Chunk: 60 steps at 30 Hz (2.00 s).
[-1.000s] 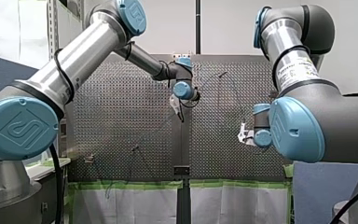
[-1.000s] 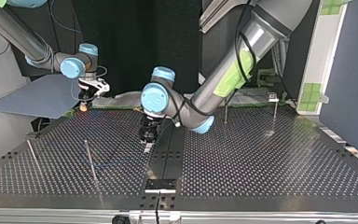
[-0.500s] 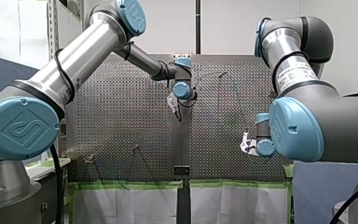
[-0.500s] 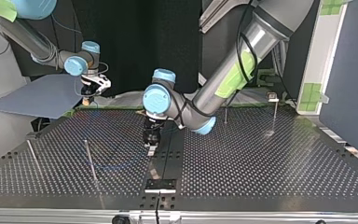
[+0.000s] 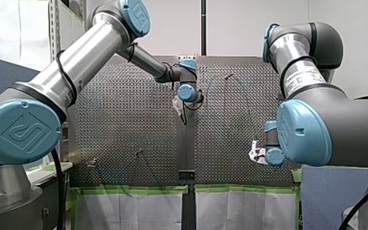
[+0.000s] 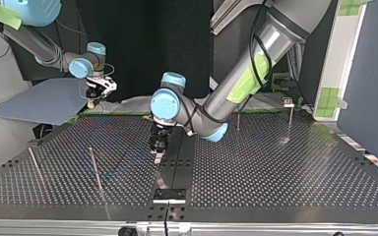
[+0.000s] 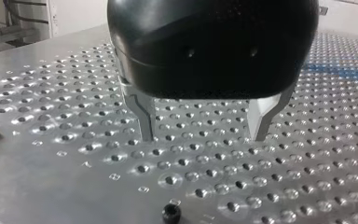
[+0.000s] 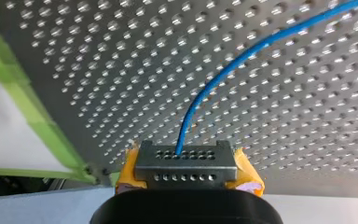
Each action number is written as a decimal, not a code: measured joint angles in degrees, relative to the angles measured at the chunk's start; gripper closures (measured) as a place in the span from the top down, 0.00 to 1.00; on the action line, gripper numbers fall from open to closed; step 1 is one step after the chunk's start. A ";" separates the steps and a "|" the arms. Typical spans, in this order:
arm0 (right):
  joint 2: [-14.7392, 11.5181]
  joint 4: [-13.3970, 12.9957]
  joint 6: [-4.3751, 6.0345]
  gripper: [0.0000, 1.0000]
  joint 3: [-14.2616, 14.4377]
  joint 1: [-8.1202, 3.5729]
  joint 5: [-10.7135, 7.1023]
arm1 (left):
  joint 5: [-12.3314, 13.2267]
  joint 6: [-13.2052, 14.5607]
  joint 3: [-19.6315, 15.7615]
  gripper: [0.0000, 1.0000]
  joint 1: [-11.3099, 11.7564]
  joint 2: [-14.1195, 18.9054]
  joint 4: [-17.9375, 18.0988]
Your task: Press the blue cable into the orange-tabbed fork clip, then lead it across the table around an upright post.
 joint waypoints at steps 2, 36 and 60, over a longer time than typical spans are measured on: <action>0.64 -0.35 0.09 0.00 0.00 -0.08 -0.02 | 0.22 -0.02 0.00 0.97 -0.04 0.00 -0.34; 10.50 -9.77 -0.92 0.00 0.35 -0.30 1.06 | 0.79 0.86 0.00 0.97 1.03 0.00 -1.08; 10.37 -22.72 -5.54 0.00 12.15 0.90 -0.18 | 1.54 1.08 0.00 0.97 1.24 0.06 -1.40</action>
